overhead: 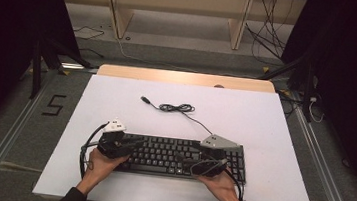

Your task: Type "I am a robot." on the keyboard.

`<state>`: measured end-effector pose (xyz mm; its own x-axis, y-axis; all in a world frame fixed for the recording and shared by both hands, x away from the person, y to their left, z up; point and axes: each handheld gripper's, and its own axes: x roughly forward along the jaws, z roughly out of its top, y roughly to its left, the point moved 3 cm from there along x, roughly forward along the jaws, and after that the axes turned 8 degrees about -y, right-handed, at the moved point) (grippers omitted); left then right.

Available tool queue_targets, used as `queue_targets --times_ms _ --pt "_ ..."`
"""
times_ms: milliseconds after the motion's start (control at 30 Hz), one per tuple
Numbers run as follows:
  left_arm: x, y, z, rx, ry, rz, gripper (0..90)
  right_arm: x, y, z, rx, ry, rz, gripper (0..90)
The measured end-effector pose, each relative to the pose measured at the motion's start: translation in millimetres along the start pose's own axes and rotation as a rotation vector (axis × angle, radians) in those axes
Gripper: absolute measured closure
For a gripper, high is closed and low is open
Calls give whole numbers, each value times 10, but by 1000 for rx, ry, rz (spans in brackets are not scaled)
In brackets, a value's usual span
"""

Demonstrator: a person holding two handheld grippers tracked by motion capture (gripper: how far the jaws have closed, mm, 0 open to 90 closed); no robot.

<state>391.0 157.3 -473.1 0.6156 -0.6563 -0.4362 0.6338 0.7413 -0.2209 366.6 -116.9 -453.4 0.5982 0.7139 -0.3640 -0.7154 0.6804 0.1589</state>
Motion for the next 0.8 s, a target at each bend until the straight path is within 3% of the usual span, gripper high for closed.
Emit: queue_targets --times_ms 300,800 --pt "-119 1 1 -31 -48 -3 436 9 -5 6 2 2 1 269" --pt "-307 -9 -59 -43 -103 4 307 48 15 13 0 14 16 281"
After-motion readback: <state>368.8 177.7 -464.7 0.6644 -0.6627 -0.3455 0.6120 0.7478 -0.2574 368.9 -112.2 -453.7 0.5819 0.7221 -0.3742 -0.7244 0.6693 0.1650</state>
